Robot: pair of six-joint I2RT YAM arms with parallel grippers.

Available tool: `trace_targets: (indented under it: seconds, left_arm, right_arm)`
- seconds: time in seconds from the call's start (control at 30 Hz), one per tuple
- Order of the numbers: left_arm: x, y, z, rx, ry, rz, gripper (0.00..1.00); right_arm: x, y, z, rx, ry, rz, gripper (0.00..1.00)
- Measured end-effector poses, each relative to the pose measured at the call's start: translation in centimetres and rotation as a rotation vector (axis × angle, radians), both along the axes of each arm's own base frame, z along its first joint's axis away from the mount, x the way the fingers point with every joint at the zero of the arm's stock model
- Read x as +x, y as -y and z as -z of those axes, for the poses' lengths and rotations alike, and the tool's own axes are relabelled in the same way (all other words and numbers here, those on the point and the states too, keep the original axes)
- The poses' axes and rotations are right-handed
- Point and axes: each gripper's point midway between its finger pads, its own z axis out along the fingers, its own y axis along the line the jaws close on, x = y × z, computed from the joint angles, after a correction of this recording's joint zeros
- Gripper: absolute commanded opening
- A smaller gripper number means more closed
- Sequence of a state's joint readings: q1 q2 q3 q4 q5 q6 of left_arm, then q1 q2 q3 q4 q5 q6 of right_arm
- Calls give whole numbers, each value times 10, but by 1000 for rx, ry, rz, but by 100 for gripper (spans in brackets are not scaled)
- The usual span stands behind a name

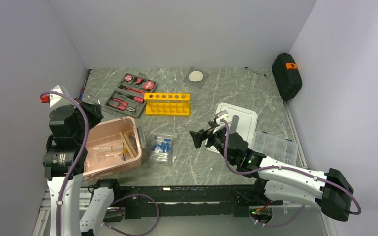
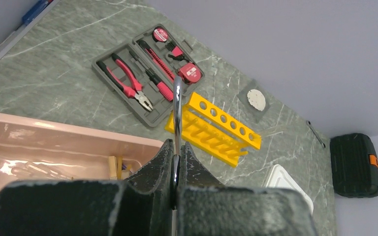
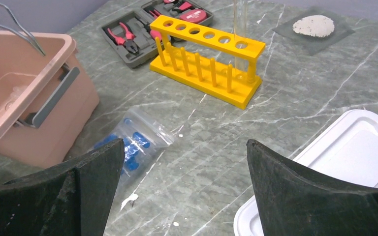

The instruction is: Organize the chemistry lab equipment

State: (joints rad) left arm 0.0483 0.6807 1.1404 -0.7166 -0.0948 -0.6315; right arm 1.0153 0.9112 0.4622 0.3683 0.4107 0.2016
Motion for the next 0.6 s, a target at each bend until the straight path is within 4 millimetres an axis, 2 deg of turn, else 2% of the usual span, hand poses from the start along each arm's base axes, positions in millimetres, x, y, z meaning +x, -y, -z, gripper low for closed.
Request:
trace_targets:
  seconds: [0.13,0.27,0.47,0.6]
  left_arm:
    - [0,-3,-2,4,-1,-14,0]
    - [-4,-14,2,20,-11,-77,0]
    - [-10,-29,22,36,-52,-162,0]
    - [-4,-28,47,27,-96,-163,0]
  right_arm:
    - [1,-1,5,-12,-9,0,95]
    - [1,-2,6,-13,-12,0,95]
    - [1,-2,6,-13,-12,0,95]
    - [1,-2,6,-12,-13,0,95]
